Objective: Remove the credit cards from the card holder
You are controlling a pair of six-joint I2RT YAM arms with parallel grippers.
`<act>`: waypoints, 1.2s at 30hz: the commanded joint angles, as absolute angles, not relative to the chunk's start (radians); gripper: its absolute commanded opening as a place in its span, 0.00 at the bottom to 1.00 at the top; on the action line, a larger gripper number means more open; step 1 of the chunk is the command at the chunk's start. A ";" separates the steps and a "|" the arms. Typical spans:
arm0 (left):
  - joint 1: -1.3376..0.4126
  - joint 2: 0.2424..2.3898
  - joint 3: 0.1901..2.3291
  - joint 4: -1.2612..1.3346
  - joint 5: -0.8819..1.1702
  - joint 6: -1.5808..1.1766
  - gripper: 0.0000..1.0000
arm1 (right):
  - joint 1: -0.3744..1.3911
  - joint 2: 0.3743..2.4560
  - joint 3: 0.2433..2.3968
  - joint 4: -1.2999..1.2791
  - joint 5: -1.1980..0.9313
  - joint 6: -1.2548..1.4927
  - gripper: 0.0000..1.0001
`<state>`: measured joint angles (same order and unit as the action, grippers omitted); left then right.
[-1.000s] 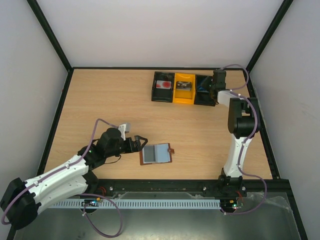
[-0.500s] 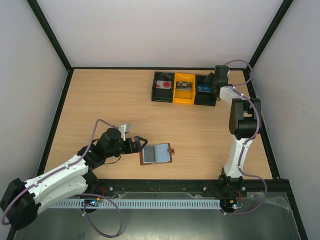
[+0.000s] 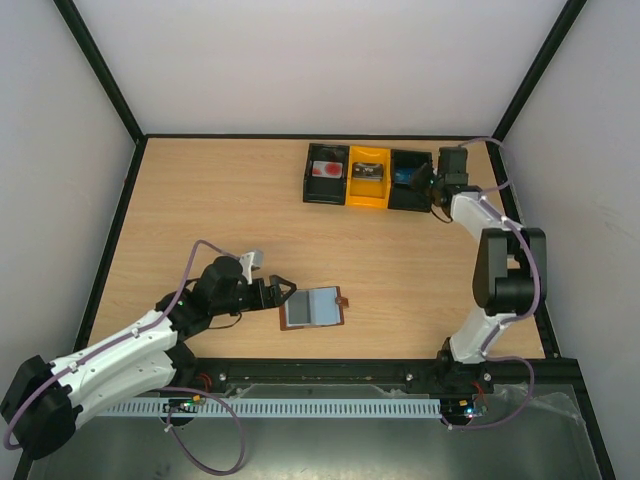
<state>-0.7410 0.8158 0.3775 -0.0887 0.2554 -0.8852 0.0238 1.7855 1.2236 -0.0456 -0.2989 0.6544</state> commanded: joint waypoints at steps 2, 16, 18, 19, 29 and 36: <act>-0.737 0.819 0.341 -0.067 0.280 -0.910 0.93 | 0.071 1.599 1.047 -0.105 -0.367 0.640 0.33; -0.741 0.929 0.262 0.106 0.335 -1.002 0.84 | 0.300 1.106 0.604 -0.094 -0.379 0.706 0.33; -0.741 0.954 0.257 0.133 0.338 -1.012 0.82 | 0.342 1.045 0.555 -0.088 -0.366 0.739 0.33; -0.741 0.963 0.252 0.151 0.341 -1.020 0.81 | 0.363 1.013 0.526 -0.073 -0.356 0.762 0.33; -0.741 0.995 0.154 0.440 0.393 -1.120 0.85 | 0.589 0.868 0.298 0.031 -0.272 0.928 0.38; -0.742 1.023 0.141 0.538 0.409 -1.124 0.90 | 0.762 0.982 0.273 0.130 -0.206 0.981 0.40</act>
